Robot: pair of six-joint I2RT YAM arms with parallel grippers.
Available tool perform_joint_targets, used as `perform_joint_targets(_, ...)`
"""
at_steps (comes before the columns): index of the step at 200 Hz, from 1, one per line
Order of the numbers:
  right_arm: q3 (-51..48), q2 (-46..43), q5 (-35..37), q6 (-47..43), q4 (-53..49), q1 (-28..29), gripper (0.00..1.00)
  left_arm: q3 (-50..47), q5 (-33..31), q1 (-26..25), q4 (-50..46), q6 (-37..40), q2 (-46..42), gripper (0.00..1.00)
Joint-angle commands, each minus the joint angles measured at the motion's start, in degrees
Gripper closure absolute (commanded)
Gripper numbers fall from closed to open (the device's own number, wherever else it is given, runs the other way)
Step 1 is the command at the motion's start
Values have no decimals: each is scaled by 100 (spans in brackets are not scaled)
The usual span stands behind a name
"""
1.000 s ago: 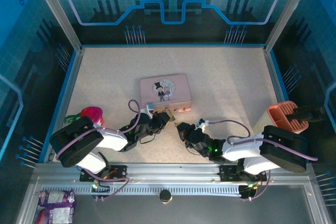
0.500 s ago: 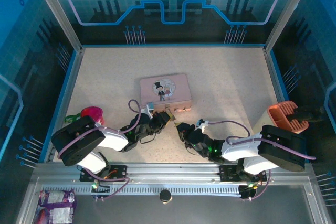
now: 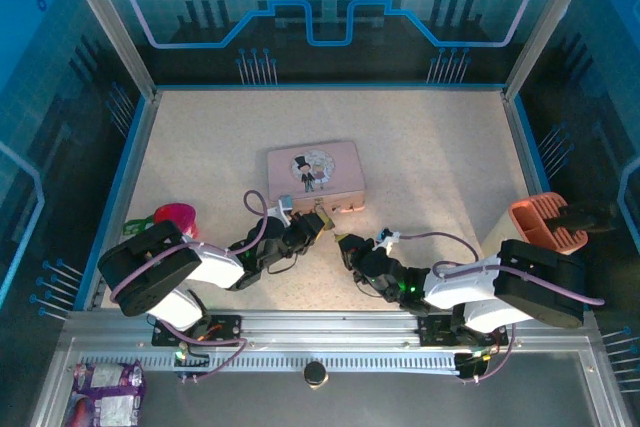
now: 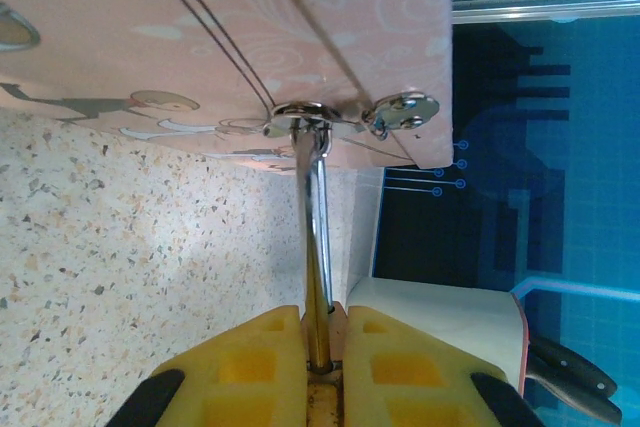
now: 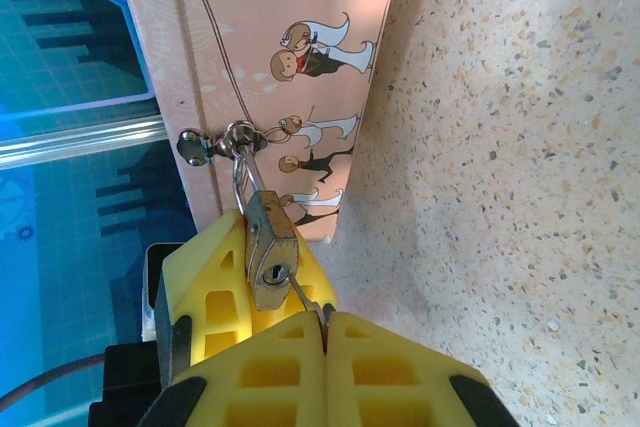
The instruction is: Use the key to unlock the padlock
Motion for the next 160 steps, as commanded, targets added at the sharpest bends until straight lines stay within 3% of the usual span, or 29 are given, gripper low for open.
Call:
perform_joint_targets(1, -37, -101, 299, 23, -6, 88, 100, 2, -56, -66, 1155, 79, 27, 100)
perform_joint_targets(160, 59, -37, 333, 5, 90, 34, 100, 25, -27, -118, 1169, 184, -81, 100)
